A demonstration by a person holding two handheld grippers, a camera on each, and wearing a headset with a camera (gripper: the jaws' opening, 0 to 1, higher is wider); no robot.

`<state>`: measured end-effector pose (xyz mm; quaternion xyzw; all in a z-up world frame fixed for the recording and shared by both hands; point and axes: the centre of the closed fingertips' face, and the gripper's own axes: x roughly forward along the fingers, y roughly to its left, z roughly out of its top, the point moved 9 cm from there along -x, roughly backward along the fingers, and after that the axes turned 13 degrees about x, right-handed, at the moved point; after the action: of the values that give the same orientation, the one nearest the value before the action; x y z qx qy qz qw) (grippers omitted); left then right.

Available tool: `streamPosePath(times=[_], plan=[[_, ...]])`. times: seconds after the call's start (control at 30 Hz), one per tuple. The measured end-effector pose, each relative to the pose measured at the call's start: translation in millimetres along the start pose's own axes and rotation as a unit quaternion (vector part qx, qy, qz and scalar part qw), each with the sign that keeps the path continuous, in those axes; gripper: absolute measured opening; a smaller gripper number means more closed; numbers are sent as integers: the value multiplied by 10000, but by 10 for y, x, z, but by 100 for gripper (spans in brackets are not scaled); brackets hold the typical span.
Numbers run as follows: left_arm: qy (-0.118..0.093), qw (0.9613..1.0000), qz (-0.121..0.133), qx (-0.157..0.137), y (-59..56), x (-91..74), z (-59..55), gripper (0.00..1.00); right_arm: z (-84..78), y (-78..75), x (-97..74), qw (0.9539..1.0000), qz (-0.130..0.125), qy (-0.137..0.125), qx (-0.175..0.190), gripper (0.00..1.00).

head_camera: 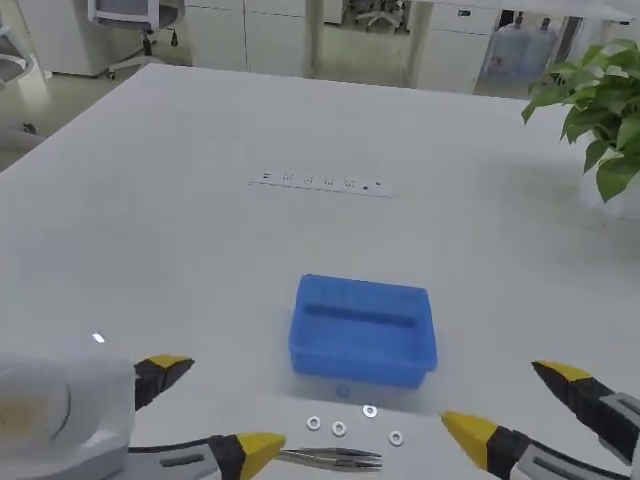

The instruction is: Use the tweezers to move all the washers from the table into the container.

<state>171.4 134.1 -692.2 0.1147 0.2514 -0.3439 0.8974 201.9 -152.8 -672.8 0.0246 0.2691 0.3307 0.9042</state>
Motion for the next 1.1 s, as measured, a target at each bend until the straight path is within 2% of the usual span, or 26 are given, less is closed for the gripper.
streamPosePath(times=[0.03,0.1,0.13,0.2,0.23,0.27,0.3,0.4,0.43,0.5,0.53,0.63,0.7,0.73,0.77,0.8,0.87,0.9,0.93,0.97,1.0,1.03,1.07,1.1], plan=[[35,10000,-71,18,-8,29,-9,71,-20,9,28,9998,94,139,-60,51],[268,9987,-421,64,-26,115,-55,66,-57,48,105,9984,354,378,-222,42],[354,9981,-490,149,-20,148,-73,61,-68,65,141,9976,478,420,-266,37],[583,9949,-722,402,-19,209,-105,50,-102,104,223,9951,738,614,-247,33],[722,9920,-848,601,-11,240,-126,43,-123,130,272,9921,893,804,-353,32],[771,9905,-927,665,-14,252,-134,40,-136,148,308,9898,959,933,-496,32],[907,9872,-1080,752,-15,286,-157,37,-150,162,344,9869,1016,1057,-677,32],[980,9816,-1395,856,-24,356,-178,24,-210,221,469,9742,1192,1459,-1243,29],[1008,9800,-1466,887,-15,388,-185,19,-220,271,519,9722,1355,1485,-1199,28],[1097,9777,-1533,922,3,450,-210,14,-257,348,606,9715,1715,1489,-685,29],[1160,9766,-1549,938,15,477,-225,14,-275,366,648,9707,1809,1488,-529,31],[1318,9722,-1545,1165,39,540,-241,14,-314,402,736,9697,1888,1490,-436,29],[1427,9670,-1611,1366,38,587,-246,13,-326,439,755,9688,1894,1515,-514,28],[1527,9613,-1658,1587,36,615,-256,12,-331,449,760,9680,1909,1533,-550,27],[1593,9579,-1683,1694,24,633,-262,13,-332,447,758,9676,1923,1540,-553,27],[1678,9519,-1736,1889,8,656,-271,13,-333,446,760,9676,1938,1525,-538,28],[1804,9434,-1764,2155,-15,694,-288,15,-331,431,757,9685,1939,1492,-465,29],[1849,9376,-1787,2340,-30,714,-291,13,-330,414,749,9695,1912,1473,-416,30],[1889,9349,-1757,2438,-38,727,-292,12,-329,401,747,9702,1891,1460,-399,30],[1879,9283,-1711,2714,-33,740,-264,7,-332,380,736,9713,1842,1452,-386,30],[1879,9241,-1717,2849,-38,757,-251,4,-333,370,731,9722,1806,1443,-381,30],[1954,9163,-1676,3067,-40,747,-249,1,-341,358,717,9726,1781,1445,-391,30],[1911,9128,-1642,3215,-44,746,-225,0,-349,352,714,9728,1756,1454,-419,30],[1930,9082,-1713,3294,-62,743,-220,0,-362,343,706,9727,1719,1477,-502,30]])
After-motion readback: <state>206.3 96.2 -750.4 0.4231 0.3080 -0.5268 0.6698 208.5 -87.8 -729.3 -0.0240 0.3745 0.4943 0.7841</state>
